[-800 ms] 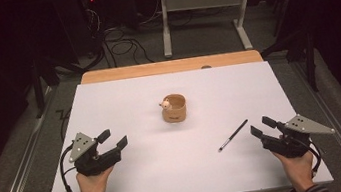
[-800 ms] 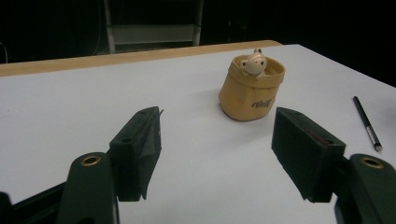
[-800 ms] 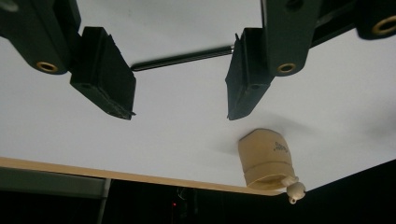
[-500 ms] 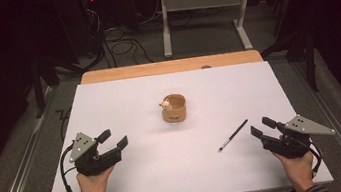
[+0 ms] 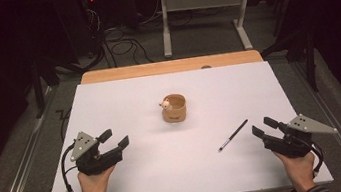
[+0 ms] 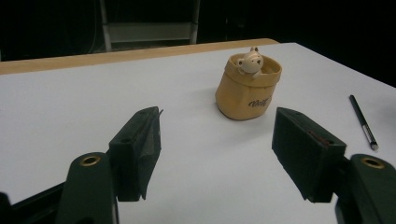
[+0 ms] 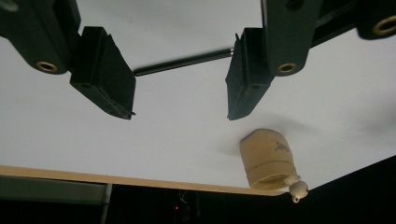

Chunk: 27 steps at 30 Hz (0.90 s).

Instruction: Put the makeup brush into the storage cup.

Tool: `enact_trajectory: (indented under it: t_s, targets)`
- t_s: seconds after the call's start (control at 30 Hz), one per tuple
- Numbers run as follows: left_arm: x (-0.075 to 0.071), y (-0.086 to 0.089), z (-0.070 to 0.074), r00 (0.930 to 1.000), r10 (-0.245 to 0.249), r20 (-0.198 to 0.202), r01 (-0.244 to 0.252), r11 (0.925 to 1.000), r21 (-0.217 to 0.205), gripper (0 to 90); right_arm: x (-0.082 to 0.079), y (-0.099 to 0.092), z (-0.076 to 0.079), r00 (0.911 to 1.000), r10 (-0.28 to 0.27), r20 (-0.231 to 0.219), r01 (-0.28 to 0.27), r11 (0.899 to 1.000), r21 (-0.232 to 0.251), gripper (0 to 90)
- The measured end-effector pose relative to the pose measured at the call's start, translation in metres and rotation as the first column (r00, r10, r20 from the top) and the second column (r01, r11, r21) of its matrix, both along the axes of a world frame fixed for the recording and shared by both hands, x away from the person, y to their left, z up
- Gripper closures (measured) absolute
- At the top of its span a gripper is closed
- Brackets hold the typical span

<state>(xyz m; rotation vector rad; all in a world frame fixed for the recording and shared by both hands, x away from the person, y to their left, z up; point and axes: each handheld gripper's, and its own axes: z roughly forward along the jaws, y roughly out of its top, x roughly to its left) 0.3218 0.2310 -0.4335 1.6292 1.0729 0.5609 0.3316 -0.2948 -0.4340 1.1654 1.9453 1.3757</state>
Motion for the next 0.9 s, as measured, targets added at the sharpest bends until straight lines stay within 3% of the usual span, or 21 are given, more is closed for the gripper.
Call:
enact_trajectory:
  t_s: [0.9]
  targets:
    - [0.0006, -0.0009, 0.0001, 1.0000, -0.008, -0.005, 0.008, 1.0000, 0.003, 32.9, -0.0011, 0.0017, 0.0033, 0.9997, 0.005, -0.023, -0.005, 1.000, 0.006, 43.8]
